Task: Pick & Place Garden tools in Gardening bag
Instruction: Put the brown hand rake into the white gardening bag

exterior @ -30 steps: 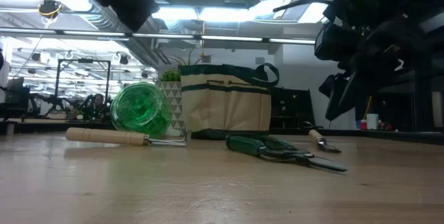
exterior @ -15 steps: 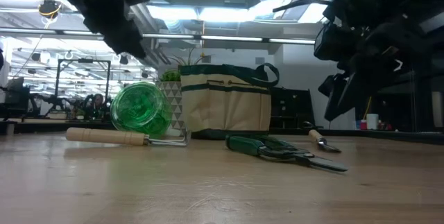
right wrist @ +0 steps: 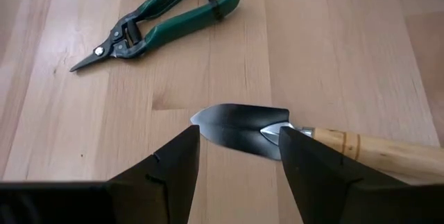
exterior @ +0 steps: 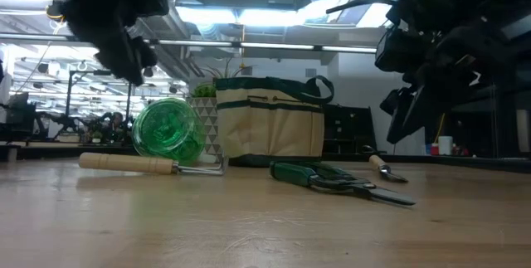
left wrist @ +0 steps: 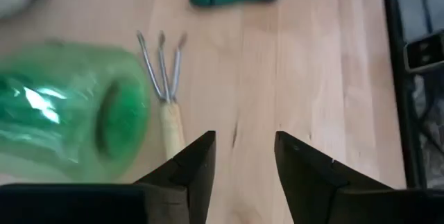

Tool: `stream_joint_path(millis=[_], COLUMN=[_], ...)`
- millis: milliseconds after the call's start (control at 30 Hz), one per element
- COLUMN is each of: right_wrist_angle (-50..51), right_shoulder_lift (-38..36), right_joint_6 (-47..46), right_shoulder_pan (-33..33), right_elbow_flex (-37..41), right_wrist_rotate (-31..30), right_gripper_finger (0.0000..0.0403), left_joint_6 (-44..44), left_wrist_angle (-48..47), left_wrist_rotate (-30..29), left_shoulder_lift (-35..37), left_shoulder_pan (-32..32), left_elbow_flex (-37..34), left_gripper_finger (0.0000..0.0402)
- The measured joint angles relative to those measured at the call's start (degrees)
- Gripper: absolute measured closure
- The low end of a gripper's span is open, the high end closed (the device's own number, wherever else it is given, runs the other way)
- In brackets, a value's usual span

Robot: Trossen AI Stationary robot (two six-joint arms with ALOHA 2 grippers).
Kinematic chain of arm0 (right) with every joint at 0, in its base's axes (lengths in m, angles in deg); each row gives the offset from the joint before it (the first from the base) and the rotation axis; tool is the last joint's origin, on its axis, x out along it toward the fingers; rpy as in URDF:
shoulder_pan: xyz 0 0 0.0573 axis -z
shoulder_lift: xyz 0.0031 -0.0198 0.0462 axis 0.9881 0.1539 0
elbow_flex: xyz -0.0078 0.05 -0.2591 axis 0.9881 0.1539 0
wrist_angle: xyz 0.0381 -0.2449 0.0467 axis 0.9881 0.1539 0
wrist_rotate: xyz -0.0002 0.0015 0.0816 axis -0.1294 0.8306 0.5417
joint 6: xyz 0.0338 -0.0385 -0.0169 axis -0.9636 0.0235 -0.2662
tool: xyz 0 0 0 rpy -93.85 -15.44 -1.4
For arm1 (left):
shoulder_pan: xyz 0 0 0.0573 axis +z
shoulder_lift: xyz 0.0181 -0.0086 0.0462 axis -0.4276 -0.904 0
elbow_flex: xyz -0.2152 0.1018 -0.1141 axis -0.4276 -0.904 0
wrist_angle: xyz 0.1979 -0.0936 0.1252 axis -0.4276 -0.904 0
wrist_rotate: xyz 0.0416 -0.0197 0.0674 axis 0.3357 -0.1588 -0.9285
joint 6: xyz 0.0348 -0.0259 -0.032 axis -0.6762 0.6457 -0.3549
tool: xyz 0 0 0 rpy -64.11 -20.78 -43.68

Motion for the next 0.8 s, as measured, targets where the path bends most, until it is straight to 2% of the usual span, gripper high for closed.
stream_joint_path(millis=[233,433,633,800], right_wrist_angle=[0.00,0.08,0.19,0.20], right_shoulder_lift=[0.00,0.00,0.00,0.00], right_joint_6=[0.44,0.81,0.83,0.83], right_shoulder_pan=[0.02,0.02,0.02,0.00], right_elbow_flex=[0.00,0.00,0.00,0.00], right_wrist_rotate=[-3.02,-2.99,-2.99,-2.99], right_gripper_finger=[0.0202,0.0202,0.0202,0.0202], left_joint_6=[6.18,10.00,9.85,10.21], left_wrist_angle=[-0.34,-0.52,-2.90,-2.97], left_wrist_rotate=[-3.91,-5.36,-13.44,-11.95], left_shoulder_lift=[-6.77,-10.34,-11.72,-13.85], left_shoulder_pan=[-5.09,-6.04,-6.02,-6.04], left_elbow_flex=[0.00,0.00,0.00,0.00], left_gripper_finger=[0.0254,0.0254,0.0254,0.0254])
